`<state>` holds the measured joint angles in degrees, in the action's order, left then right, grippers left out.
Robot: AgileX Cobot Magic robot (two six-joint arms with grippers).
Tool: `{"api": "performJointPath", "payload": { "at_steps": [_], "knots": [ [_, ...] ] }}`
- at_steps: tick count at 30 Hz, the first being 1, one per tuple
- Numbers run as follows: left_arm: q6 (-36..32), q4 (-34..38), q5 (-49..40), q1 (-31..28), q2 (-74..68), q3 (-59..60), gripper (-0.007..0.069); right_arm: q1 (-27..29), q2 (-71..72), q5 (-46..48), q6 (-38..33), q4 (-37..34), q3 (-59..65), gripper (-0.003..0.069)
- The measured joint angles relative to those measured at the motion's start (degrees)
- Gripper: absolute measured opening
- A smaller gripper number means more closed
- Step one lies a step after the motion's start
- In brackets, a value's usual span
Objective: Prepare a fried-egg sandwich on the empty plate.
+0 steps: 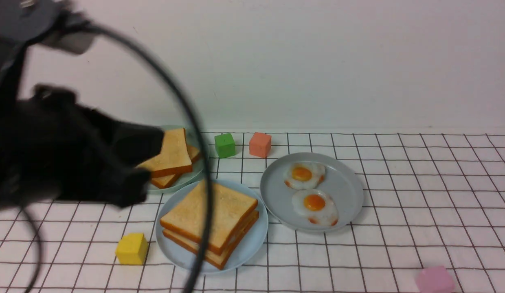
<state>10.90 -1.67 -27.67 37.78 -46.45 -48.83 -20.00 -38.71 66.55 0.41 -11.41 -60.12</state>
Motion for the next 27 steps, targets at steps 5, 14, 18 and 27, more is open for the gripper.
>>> {"api": "performJointPath", "payload": {
  "at_steps": [5,14,18,27],
  "knots": [
    [0.0,1.7,11.7,0.0,20.9,17.5,-0.0013,0.0,8.9,1.6,5.2,4.9,4.9,0.0083],
    [0.1,2.5,23.9,0.0,40.0,40.3,-0.0013,0.0,23.2,-3.2,14.7,8.4,16.8,-0.0011],
    [0.1,2.5,24.0,0.0,40.2,41.8,-0.0013,0.0,24.4,-9.7,15.7,8.7,19.8,-0.001],
    [0.1,2.6,21.3,0.0,40.2,43.3,-0.0013,0.0,24.4,-14.1,15.9,9.0,24.3,-0.0007]
  ]
}}
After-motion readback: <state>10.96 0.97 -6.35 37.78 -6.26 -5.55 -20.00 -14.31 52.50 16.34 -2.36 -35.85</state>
